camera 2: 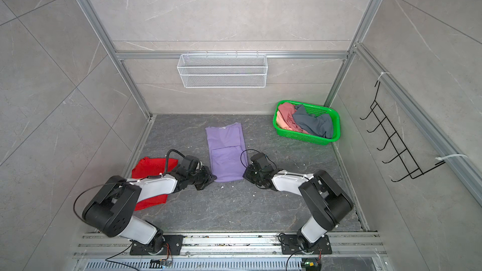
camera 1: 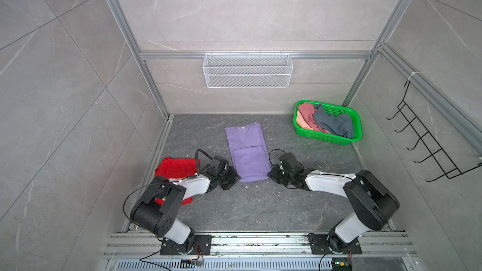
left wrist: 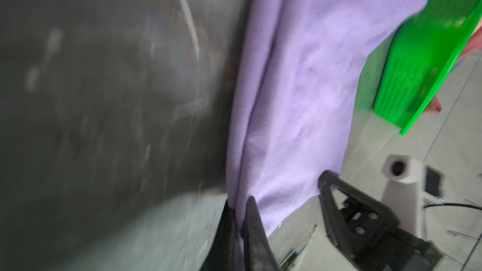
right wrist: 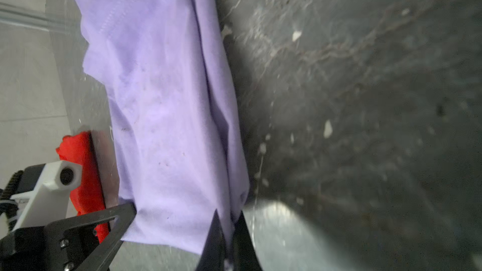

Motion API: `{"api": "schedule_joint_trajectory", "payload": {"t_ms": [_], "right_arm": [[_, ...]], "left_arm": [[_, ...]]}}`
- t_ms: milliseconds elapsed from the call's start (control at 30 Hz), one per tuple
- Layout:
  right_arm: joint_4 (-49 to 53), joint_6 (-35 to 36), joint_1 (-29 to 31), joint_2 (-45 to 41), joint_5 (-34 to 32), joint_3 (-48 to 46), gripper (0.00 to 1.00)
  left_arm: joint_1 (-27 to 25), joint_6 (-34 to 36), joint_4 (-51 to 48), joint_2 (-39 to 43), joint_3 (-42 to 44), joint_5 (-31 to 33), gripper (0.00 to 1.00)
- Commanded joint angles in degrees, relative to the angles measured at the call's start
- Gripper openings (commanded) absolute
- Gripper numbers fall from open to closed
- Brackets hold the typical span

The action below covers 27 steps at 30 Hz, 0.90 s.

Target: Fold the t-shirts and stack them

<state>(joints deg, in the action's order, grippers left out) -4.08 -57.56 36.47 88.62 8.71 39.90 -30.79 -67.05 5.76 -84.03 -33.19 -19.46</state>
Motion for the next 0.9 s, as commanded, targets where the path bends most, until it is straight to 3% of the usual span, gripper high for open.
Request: {"api": "schedule_joint_trajectory", "payload": {"t_ms": [0, 233, 400, 600, 767, 867], "right_arm": [[12.6, 4.5, 4.9, -9.0, -4.1, -2.4, 0.00], [24.0, -2.8, 17.6, -25.0, -10.8, -6.7, 0.00], [29.8, -2.5, 23.7, -29.3, -22.2, -1.3, 0.00], [30.8, 0.9, 23.8, -25.2, -34.1, 7.2, 0.00], [30.6, 7.4, 23.4, -14.0, -39.6, 17.8, 0.00], [27.7, 9.8, 21.4, -8.3, -38.6, 22.1, 0.00]], "left_arm": [[-5.1, 4.3, -14.3, 8.3, 0.6, 4.8, 0.00], [-19.4, -3.5, -26.2, 25.9, 4.3, 13.8, 0.00], [-22.3, -1.2, -32.6, 31.3, -0.8, 17.4, 0.00], [-19.8, 6.1, -36.9, 28.8, -9.6, 23.0, 0.00], [-10.9, 12.1, -32.3, 23.3, -14.4, 18.7, 0.00], [-5.4, 14.9, -30.0, 18.8, -16.9, 14.4, 0.00]]}}
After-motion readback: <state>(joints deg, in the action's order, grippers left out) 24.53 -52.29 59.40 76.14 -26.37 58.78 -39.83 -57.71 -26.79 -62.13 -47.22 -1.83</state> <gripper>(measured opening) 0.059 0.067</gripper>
